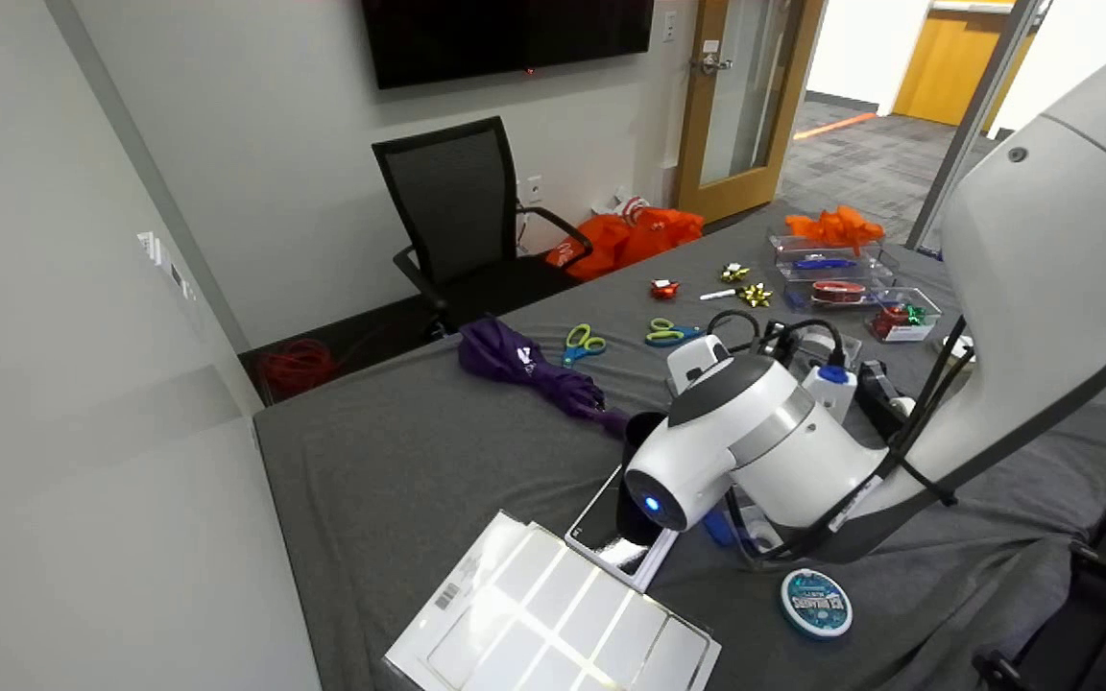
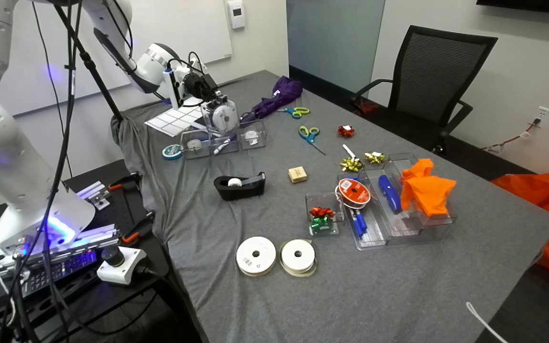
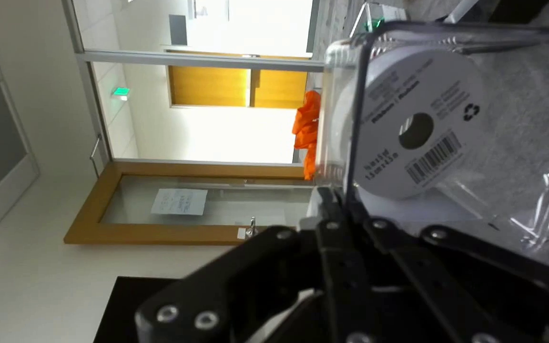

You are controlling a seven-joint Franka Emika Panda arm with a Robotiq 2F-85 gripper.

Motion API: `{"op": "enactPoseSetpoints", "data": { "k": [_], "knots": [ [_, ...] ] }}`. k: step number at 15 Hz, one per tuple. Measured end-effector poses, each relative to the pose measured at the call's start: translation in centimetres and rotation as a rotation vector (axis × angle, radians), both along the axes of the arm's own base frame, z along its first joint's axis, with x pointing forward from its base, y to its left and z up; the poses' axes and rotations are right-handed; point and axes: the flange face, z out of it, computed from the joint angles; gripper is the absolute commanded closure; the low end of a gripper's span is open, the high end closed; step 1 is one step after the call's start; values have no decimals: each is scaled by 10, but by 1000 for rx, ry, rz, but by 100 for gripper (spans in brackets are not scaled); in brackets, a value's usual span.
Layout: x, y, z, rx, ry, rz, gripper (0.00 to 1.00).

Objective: Transfer to the tape to another clear container

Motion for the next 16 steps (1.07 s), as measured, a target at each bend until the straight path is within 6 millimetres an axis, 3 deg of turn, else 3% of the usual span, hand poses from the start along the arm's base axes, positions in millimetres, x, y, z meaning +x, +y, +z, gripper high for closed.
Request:
{"op": "enactPoseSetpoints", "data": {
  "k": [7, 13, 16],
  "knots": [
    [1, 22, 26, -170, -154, 129, 99],
    [12, 14, 35, -212, -193, 149, 99],
    [14, -1, 36, -122, -154, 174, 99]
  ]
}}
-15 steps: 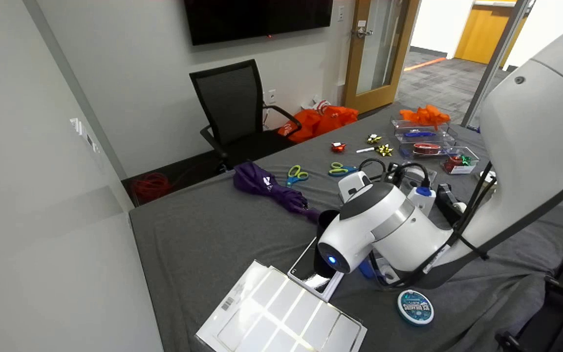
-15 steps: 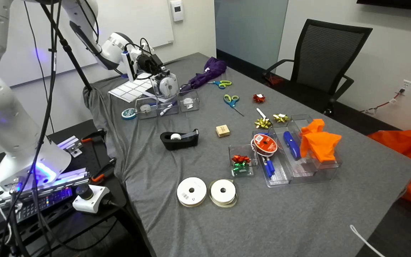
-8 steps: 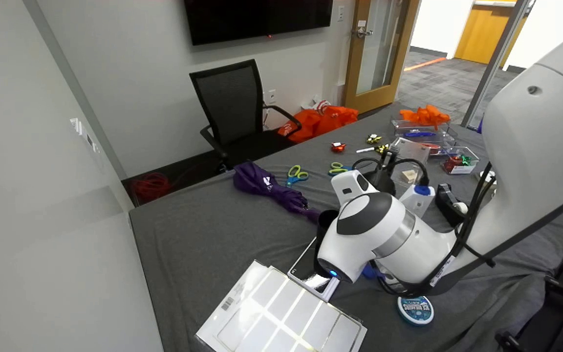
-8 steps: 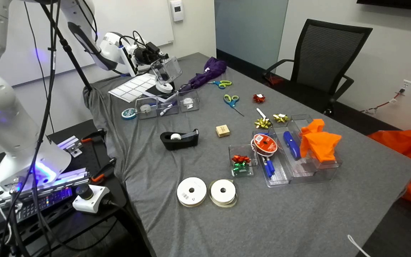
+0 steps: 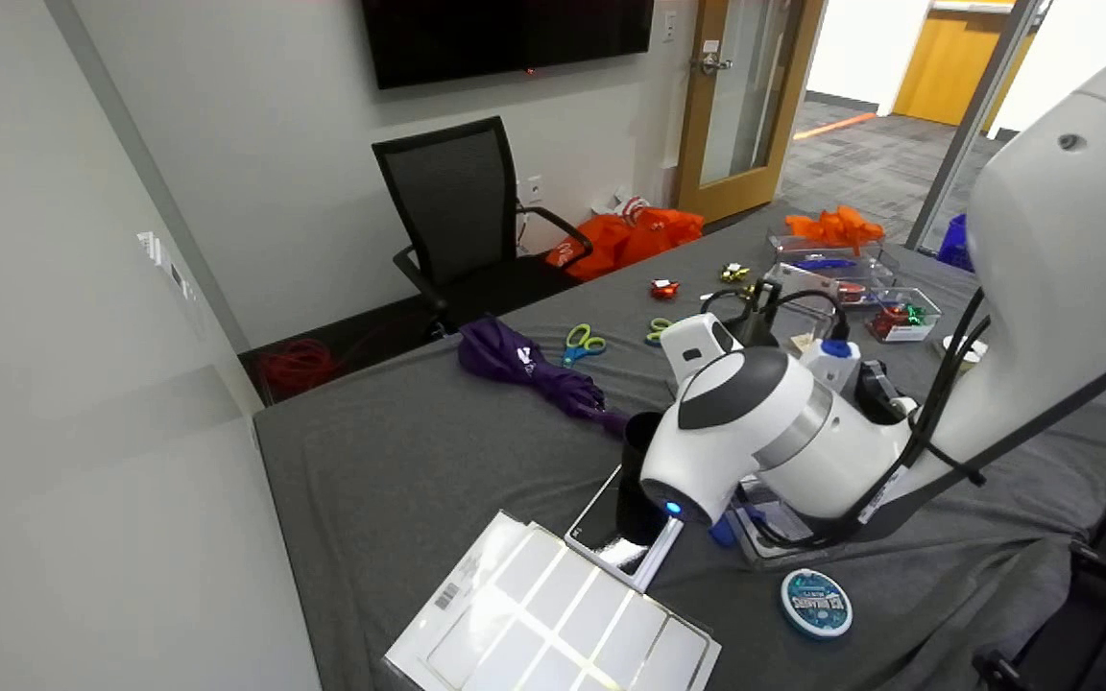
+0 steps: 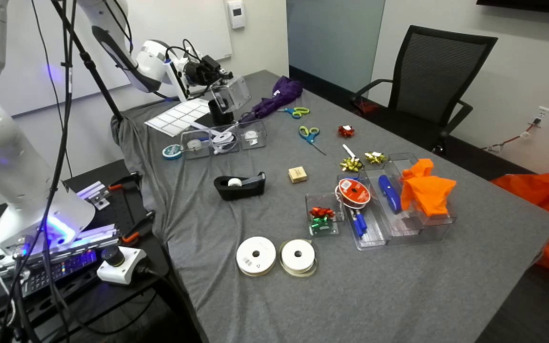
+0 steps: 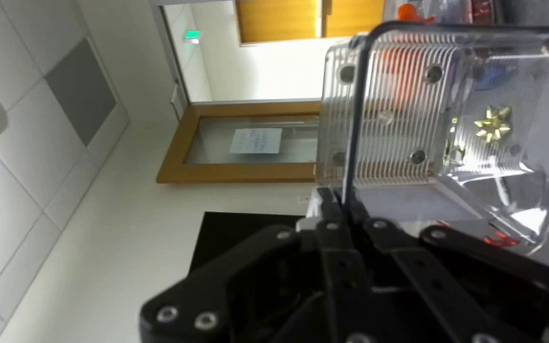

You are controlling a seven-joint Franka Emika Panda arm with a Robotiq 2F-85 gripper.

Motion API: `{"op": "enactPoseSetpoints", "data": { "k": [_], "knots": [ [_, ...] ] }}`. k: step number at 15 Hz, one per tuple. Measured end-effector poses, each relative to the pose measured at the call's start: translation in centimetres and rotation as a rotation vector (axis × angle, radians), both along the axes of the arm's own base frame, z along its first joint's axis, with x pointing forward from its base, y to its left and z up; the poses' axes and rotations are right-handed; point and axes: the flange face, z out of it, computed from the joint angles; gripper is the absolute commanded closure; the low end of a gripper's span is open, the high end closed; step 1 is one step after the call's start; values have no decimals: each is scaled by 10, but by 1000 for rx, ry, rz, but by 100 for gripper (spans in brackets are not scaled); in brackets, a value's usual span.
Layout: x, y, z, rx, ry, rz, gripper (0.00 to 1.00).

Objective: Transfer to the tape to another clear container

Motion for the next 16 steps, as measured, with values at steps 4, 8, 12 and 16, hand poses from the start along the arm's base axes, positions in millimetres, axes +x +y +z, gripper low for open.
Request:
{"op": "enactPoseSetpoints", "data": {
  "k": [4, 8, 12, 16],
  "knots": [
    [-3, -46, 8, 195, 78, 48, 99],
    [-7, -92, 25, 426, 123, 40, 99],
    [-10, -130, 45, 671, 138, 68, 99],
    [-12, -169, 61, 906, 183, 130, 99]
  ]
}}
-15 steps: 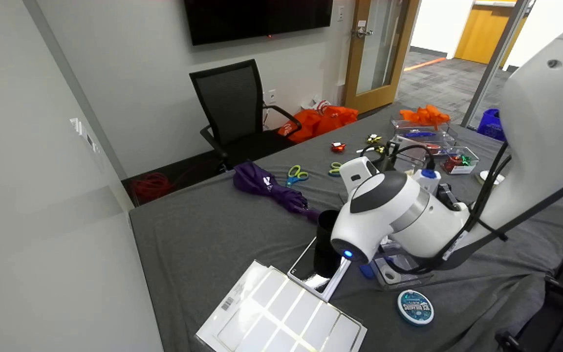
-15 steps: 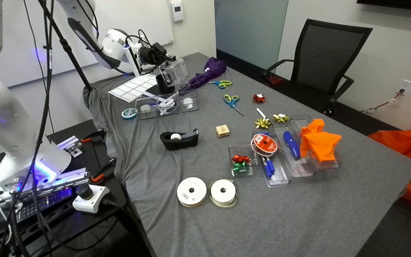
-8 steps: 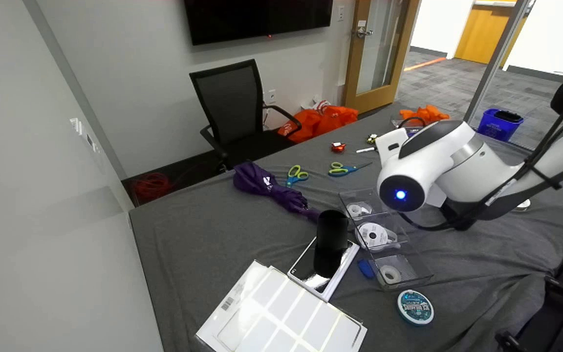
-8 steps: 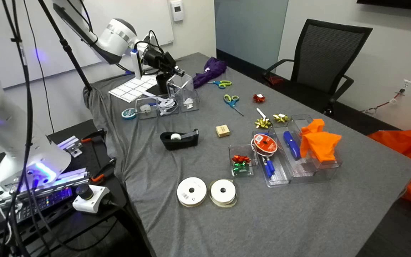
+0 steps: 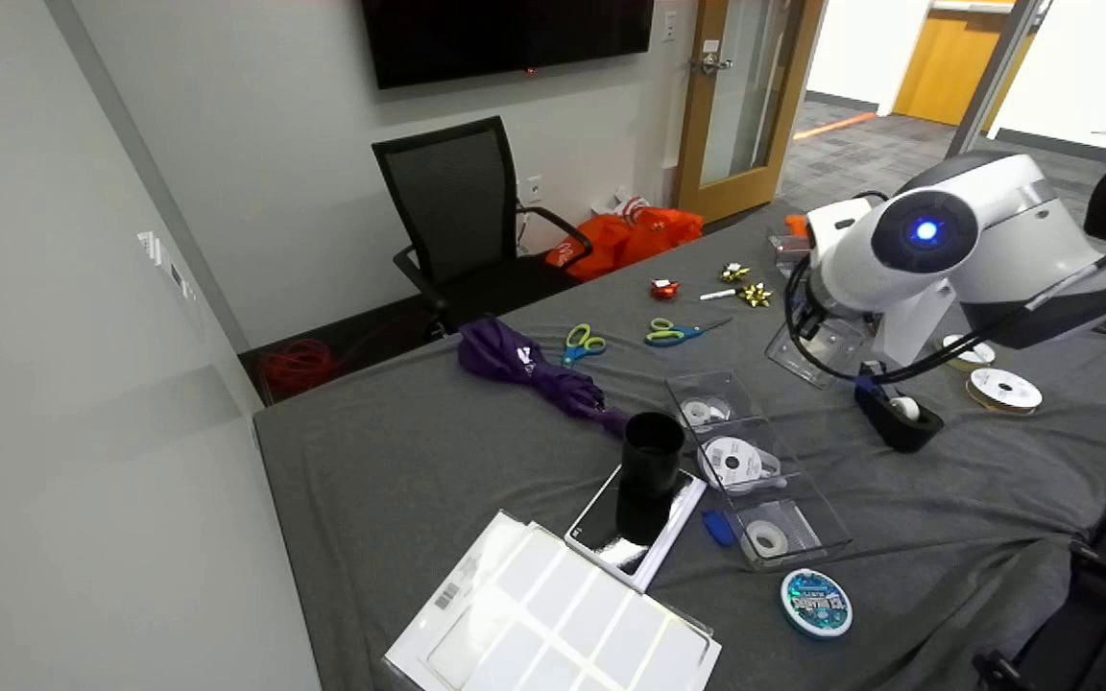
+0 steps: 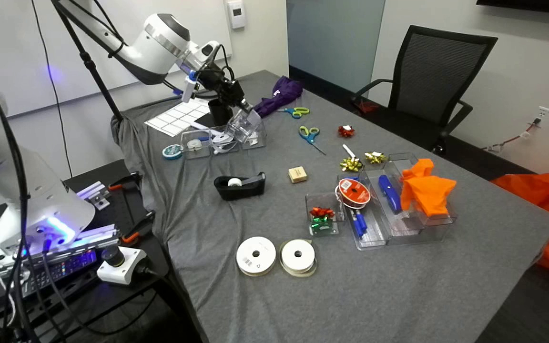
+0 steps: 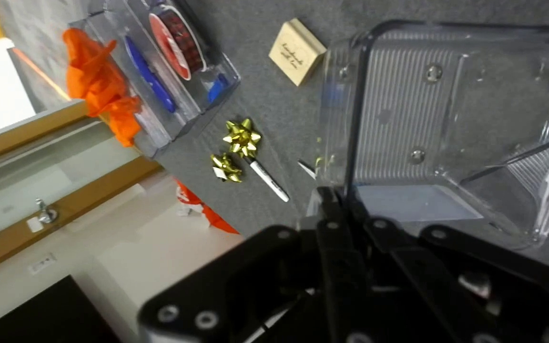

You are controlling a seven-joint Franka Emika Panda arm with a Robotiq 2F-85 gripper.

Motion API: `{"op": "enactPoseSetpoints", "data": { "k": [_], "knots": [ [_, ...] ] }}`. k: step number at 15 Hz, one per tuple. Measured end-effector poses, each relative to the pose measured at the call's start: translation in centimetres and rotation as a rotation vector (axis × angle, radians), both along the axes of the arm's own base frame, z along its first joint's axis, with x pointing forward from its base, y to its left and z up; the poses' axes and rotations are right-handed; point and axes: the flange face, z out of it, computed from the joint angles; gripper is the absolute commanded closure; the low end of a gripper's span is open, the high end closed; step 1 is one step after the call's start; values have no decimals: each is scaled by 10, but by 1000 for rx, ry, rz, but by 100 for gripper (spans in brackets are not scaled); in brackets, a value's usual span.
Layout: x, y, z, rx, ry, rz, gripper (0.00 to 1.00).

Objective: Transfer to the tape to another clear container

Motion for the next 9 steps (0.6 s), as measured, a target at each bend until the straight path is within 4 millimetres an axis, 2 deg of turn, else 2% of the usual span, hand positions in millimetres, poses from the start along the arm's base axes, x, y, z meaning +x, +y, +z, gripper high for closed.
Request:
{"op": "enactPoseSetpoints", "data": {
  "k": [3, 5, 7, 9],
  "knots": [
    [3, -36, 13, 171, 33, 48, 99],
    [2, -59, 14, 268, 59, 65, 99],
    [-3, -75, 0, 341, 110, 58, 99],
    [-7, -82, -25, 390, 202, 22, 99]
  ]
}}
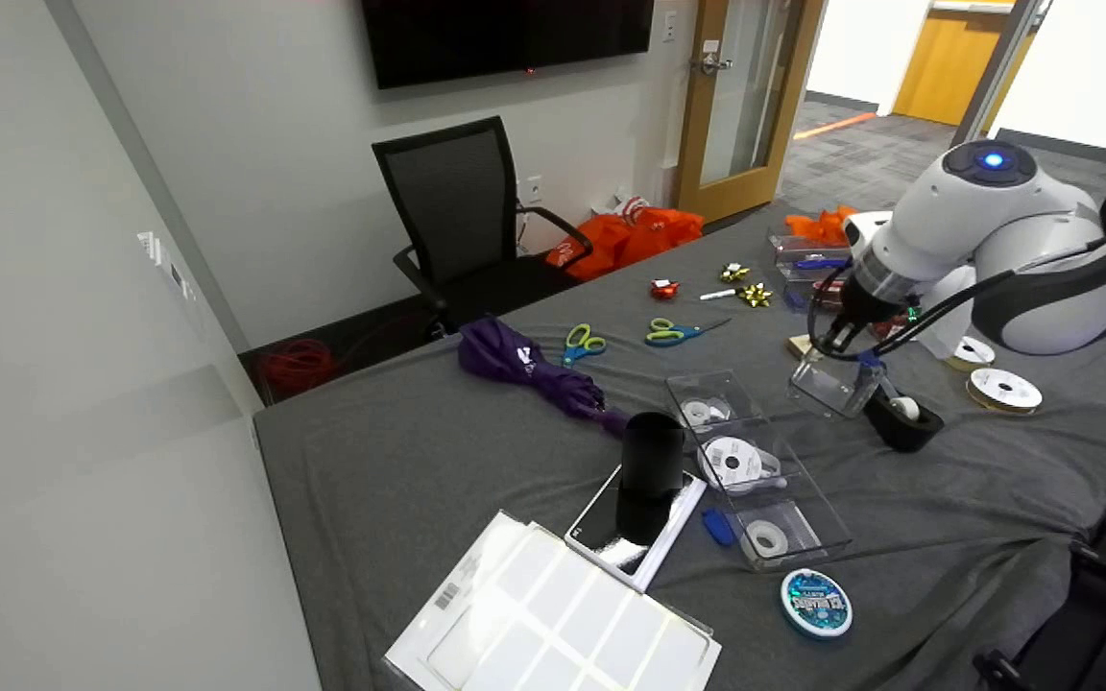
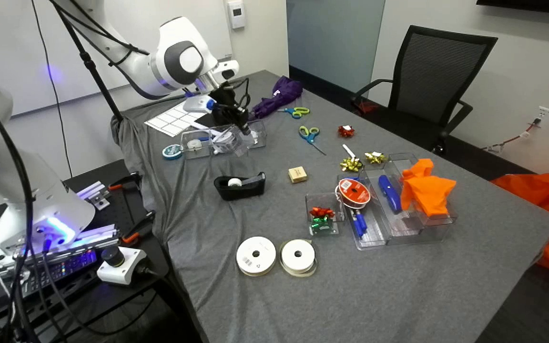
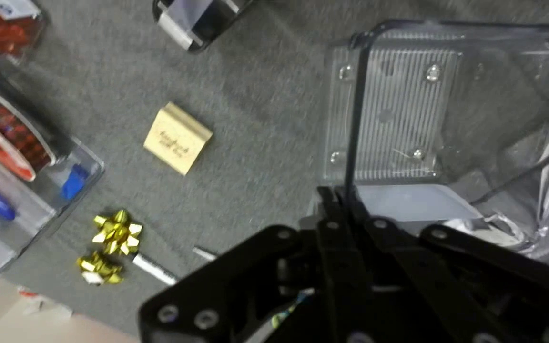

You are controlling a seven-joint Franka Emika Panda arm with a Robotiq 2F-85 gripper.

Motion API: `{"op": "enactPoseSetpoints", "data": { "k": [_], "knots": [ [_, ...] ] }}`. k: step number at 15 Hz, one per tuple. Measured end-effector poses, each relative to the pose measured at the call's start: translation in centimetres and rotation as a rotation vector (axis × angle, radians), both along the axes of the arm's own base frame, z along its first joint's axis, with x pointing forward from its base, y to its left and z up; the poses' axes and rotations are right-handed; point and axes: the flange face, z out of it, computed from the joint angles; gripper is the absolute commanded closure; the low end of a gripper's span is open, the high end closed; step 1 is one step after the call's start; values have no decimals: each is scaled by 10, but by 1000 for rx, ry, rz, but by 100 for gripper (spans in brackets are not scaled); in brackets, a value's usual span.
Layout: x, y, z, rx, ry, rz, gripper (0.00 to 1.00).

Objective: Transfer to the tape to another clear container

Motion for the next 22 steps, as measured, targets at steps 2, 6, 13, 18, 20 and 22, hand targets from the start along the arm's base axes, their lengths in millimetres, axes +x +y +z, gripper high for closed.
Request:
{"op": "enactPoseSetpoints", "data": {
  "k": [2, 6, 13, 18, 20, 22],
  "knots": [
    [4, -1, -19, 24, 125, -44, 99],
    [27, 7, -12, 87, 312, -86, 99],
    [39, -15, 8, -42, 322, -26, 99],
    [37, -32, -3, -84, 237, 29, 99],
    [35, -38, -14, -62, 177, 46, 99],
    [32, -44, -27, -51, 152, 44, 96]
  ]
}}
